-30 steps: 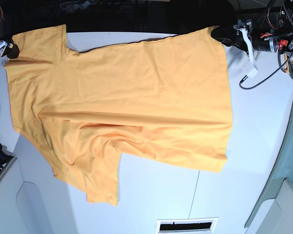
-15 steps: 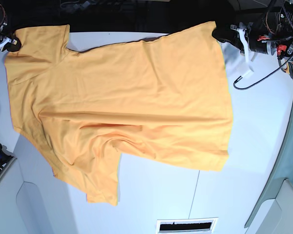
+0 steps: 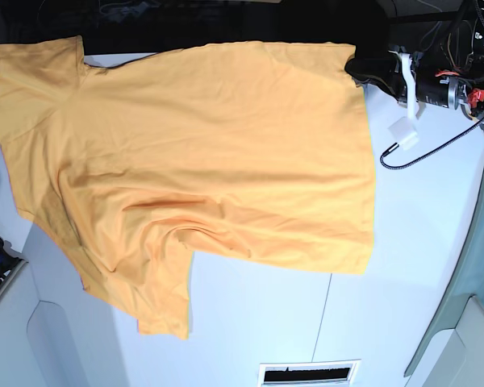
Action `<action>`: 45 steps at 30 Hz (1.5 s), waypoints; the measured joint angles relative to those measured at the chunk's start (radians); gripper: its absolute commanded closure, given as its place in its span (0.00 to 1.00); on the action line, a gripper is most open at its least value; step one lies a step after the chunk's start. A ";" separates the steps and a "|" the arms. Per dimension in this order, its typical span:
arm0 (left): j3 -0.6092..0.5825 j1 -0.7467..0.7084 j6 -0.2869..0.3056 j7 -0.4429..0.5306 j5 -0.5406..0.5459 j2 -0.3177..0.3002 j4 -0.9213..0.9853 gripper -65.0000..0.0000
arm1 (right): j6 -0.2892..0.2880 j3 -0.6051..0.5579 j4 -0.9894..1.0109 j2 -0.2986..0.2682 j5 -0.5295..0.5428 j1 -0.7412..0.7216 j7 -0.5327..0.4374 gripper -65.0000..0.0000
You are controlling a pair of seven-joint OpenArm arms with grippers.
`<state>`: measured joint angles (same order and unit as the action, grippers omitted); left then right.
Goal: Layout the t-shirt on the table in an organized manner, then fold the t-shirt properly
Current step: 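Pull the shirt corners outward with both grippers, smoothing it flat, then grasp the shirt edge with both grippers and fold it over lengthwise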
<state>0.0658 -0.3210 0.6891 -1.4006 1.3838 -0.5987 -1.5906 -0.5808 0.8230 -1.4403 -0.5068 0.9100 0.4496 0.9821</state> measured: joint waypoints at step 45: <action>0.139 0.243 0.003 0.613 -0.513 0.015 0.359 0.63 | 0.001 -0.433 0.418 0.071 -0.320 -0.702 -0.301 0.57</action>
<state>0.2050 -0.0776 0.6926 -0.7879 0.8711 -0.5838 -1.2320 -0.5797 0.3904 -1.0225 -0.4358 0.5900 -0.2520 0.6811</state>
